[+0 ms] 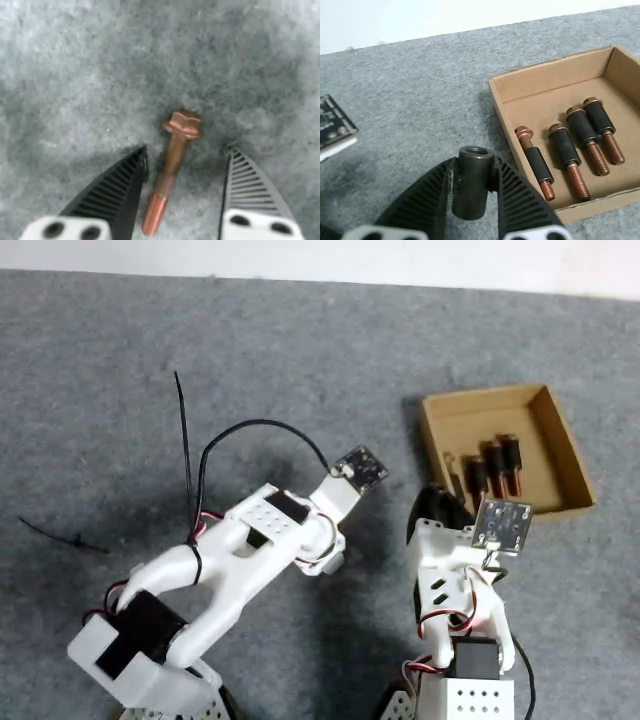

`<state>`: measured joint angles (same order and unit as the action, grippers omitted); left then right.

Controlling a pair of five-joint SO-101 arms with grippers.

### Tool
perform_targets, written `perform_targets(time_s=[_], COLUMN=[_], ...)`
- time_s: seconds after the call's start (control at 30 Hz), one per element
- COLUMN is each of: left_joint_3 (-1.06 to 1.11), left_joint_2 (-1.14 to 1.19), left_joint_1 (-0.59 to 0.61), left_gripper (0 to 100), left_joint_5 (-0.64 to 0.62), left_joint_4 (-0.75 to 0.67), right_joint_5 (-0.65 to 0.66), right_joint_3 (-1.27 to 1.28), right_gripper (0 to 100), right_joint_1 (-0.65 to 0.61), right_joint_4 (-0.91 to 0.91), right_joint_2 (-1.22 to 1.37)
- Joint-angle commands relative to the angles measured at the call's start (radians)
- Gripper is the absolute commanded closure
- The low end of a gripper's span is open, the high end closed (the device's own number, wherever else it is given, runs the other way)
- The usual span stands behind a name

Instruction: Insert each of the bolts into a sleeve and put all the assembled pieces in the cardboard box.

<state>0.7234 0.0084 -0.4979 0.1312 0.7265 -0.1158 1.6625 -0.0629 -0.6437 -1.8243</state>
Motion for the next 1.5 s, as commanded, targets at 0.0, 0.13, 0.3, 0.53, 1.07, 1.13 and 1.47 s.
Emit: perform_targets(time_s=[0.0,0.13,0.3,0.53,1.07,1.13,1.47], left_joint_3=[-0.039,-0.042,-0.042,-0.042,0.257,0.312,0.579], left_joint_2=[0.021,0.022,0.021,0.013,-0.575,-0.668,-1.196], left_joint_1=[0.01,0.005,0.004,0.004,0.094,0.094,0.203], left_gripper=[77,86,100,100,100,100,100], left_joint_5=[0.003,0.003,0.002,-0.002,-0.109,-0.11,-0.425], left_joint_4=[0.043,0.058,0.058,0.058,-0.089,-0.115,-0.295], right_joint_5=[-0.002,-0.002,-0.002,-0.002,-0.002,-0.002,0.1], right_joint_3=[0.01,0.025,0.027,0.028,0.113,0.116,0.116], right_gripper=[99.5,99.5,99.5,99.5,99.5,99.5,99.5], right_joint_1=[0.012,0.012,0.012,0.012,-0.035,-0.071,-0.294], right_joint_4=[0.002,0.002,0.002,0.002,0.148,0.148,0.166], right_joint_2=[-0.015,-0.015,-0.015,-0.015,-0.015,-0.015,-0.015])
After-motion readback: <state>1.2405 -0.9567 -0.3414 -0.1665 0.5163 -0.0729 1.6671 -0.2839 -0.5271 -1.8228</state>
